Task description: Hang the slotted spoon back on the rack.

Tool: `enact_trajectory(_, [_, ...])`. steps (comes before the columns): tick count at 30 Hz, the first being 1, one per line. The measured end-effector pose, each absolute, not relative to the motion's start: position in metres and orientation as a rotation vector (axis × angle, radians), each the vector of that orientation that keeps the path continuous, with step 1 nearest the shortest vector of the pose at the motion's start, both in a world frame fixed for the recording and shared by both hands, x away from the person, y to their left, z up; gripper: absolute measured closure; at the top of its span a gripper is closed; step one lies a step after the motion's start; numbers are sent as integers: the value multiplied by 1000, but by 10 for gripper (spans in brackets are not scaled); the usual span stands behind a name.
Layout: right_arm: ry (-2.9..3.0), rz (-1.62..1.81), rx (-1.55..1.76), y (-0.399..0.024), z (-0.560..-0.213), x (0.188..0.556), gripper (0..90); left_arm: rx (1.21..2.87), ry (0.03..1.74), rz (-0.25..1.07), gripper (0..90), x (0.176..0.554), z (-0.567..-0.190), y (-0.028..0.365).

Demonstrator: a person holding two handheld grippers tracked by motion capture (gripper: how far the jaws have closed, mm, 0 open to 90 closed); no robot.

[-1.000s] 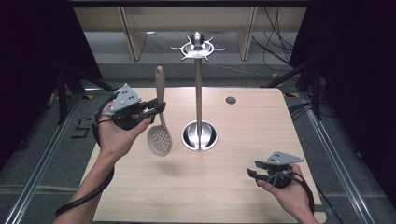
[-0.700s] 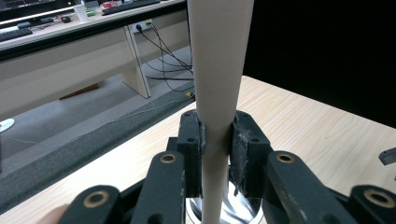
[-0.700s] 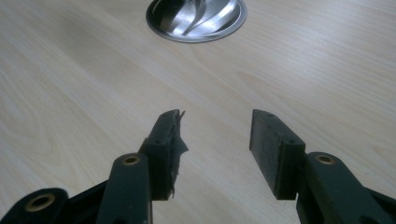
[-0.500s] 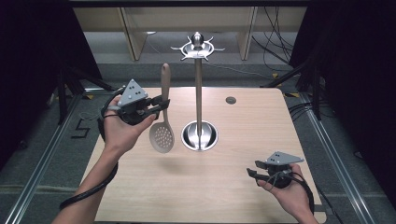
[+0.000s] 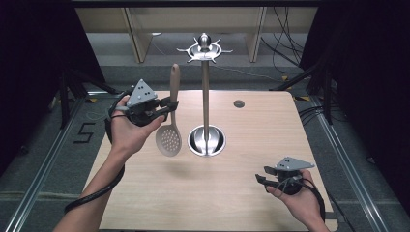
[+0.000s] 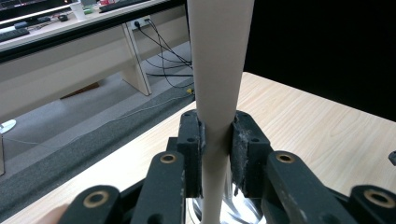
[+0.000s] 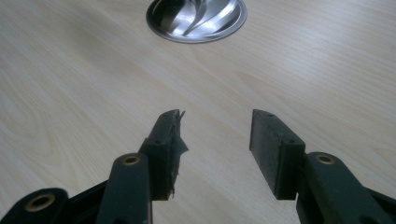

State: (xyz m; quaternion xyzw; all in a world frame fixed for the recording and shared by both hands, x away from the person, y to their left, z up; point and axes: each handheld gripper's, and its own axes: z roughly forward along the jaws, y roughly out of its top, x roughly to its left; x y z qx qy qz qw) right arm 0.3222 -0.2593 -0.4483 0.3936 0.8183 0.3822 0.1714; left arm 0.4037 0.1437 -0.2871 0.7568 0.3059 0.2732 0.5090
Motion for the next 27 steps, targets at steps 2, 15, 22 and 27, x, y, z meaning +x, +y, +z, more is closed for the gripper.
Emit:
enact_trajectory(2, [2319, 1086, 1123, -259, -448, 322, 536, 1828, 737, 657, 746, 405, -287, 143])
enact_trajectory(15, [2318, 1097, 1168, -257, -448, 320, 536, 1837, 735, 658, 746, 409, -284, 140])
enact_trajectory(22, [2318, 1099, 1156, -258, -448, 321, 536, 1848, 723, 660, 746, 411, -282, 138])
enact_trajectory(27, [2319, 1099, 1153, -258, -448, 321, 536, 1855, 718, 659, 746, 412, -281, 137])
